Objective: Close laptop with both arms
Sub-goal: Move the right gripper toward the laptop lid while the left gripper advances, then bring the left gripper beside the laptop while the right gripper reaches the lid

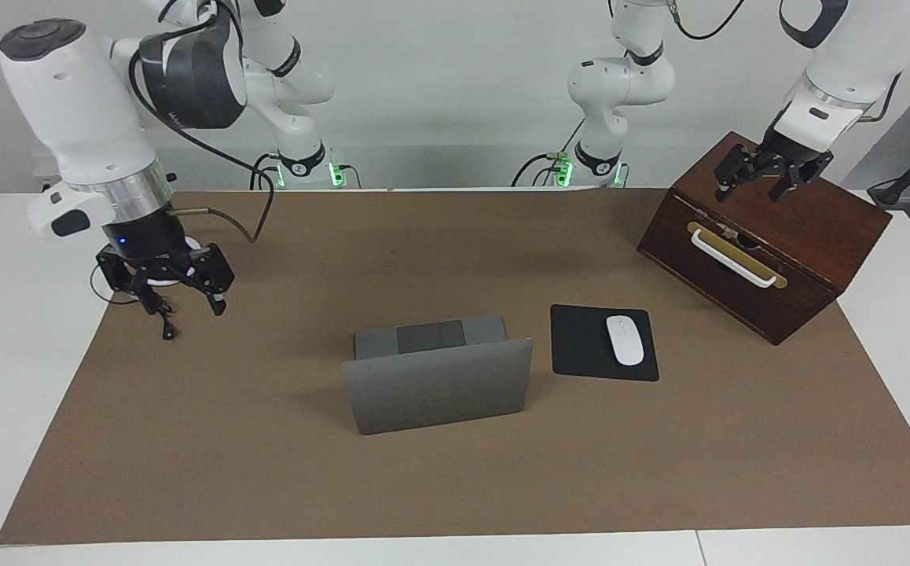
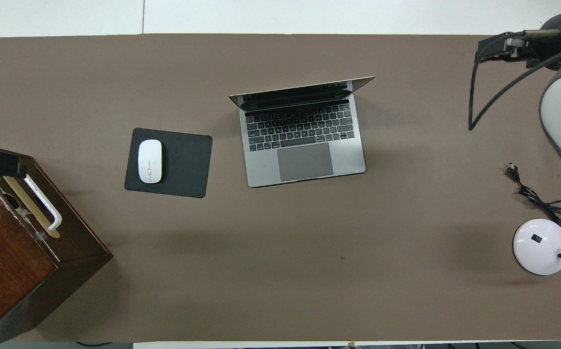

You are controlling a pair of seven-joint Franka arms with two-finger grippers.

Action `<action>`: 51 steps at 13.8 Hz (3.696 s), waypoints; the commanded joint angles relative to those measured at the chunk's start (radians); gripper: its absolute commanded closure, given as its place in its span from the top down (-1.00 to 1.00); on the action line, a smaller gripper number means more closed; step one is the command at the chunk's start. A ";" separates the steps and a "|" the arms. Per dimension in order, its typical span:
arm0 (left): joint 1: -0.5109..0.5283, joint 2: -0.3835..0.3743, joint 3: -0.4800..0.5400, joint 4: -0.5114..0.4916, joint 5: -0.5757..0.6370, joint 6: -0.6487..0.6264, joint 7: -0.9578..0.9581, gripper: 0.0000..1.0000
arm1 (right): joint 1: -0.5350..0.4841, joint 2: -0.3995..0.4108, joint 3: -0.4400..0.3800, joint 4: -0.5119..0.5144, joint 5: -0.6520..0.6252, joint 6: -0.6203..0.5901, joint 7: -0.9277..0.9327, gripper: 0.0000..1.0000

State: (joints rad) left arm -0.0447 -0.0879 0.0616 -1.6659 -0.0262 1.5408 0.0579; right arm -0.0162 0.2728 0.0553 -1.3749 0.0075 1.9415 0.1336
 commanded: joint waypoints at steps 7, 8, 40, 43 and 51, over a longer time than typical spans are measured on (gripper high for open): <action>-0.020 -0.012 -0.014 -0.044 -0.003 0.142 -0.009 -1.00 | 0.081 0.062 0.009 0.033 -0.050 0.128 0.127 0.01; -0.020 -0.012 -0.016 -0.049 -0.004 0.136 -0.003 -1.00 | 0.082 0.060 0.009 0.033 -0.050 0.128 0.135 -0.22; -0.606 0.045 -0.022 -0.871 -0.037 1.515 -0.292 -1.00 | 0.249 0.059 0.009 -0.053 -0.201 0.172 0.557 -1.00; -0.627 0.106 -0.022 -0.871 -0.037 1.623 -0.297 -1.00 | 0.249 0.059 0.008 -0.052 -0.205 0.220 0.551 -1.00; -0.641 0.306 -0.020 -0.834 -0.037 1.901 -0.316 -1.00 | 0.249 0.117 0.009 0.024 -0.319 0.267 0.391 -1.00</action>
State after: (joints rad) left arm -0.6648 0.1711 0.0262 -2.5256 -0.0556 3.3901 -0.2472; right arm 0.2318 0.3638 0.0572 -1.3802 -0.2627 2.1982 0.5691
